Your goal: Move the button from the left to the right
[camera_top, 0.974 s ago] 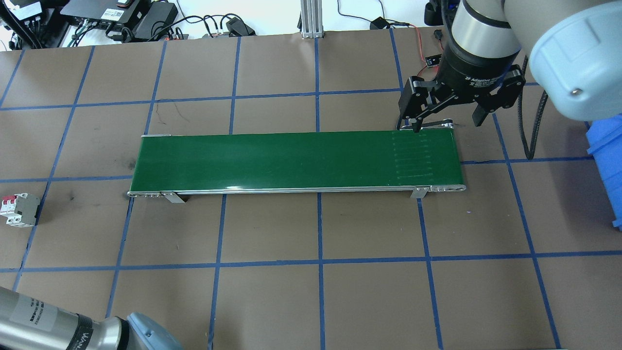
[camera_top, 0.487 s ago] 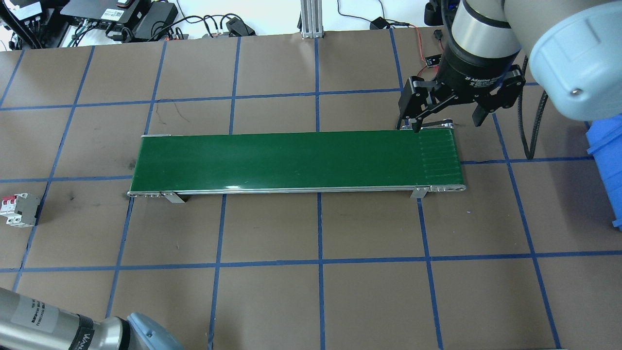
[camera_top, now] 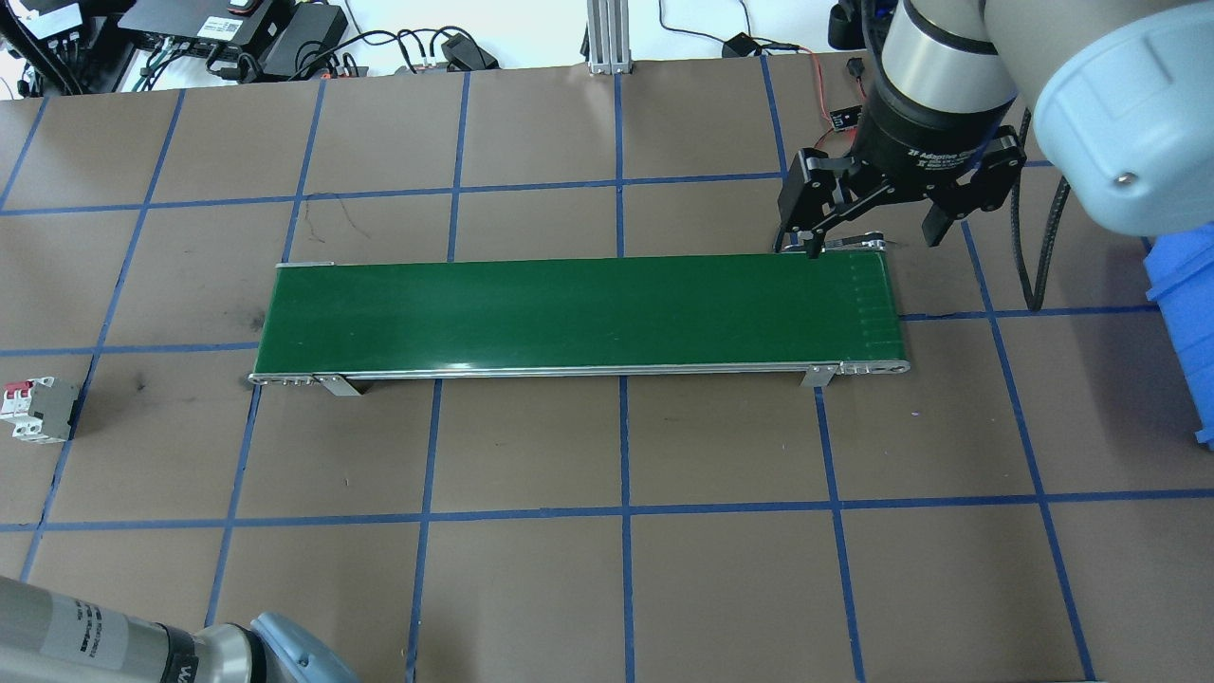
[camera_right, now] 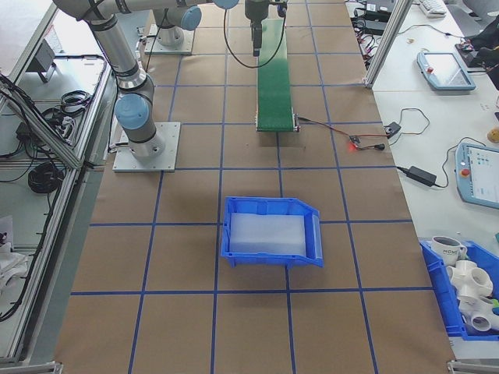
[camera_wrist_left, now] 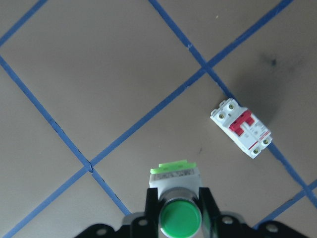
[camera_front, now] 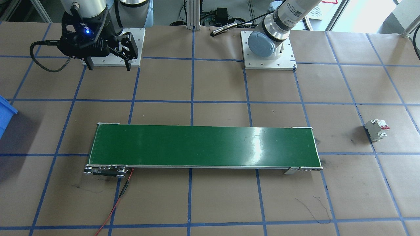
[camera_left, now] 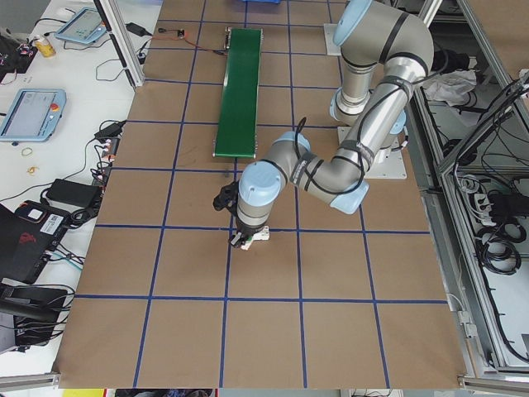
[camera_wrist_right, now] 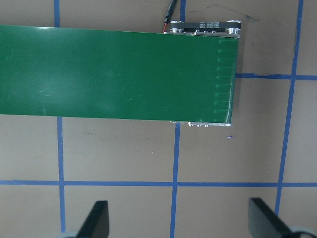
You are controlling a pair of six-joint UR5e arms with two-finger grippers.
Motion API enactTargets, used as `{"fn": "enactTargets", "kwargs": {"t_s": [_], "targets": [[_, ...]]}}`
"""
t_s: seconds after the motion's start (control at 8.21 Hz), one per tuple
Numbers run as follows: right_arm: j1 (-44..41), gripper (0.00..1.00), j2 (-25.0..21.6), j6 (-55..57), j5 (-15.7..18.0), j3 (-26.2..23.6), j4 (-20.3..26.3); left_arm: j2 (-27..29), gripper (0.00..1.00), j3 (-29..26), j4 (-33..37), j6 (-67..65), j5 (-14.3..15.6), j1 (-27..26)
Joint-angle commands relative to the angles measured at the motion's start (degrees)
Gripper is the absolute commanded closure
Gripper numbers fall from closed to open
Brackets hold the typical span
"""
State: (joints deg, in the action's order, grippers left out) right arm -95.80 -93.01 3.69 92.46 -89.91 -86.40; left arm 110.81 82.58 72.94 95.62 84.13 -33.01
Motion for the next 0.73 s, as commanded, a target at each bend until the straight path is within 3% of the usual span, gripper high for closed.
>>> {"fn": "enactTargets", "kwargs": {"t_s": [0.0,0.61], "targets": [[0.0,0.00,0.0,0.0,0.0,0.0,0.0,-7.1,1.00,0.6,3.0,-13.6,-1.1,-5.4],[0.0,0.00,0.0,0.0,0.0,0.0,0.0,-11.3,1.00,3.5,2.9,-55.5,-0.5,-24.7]]}}
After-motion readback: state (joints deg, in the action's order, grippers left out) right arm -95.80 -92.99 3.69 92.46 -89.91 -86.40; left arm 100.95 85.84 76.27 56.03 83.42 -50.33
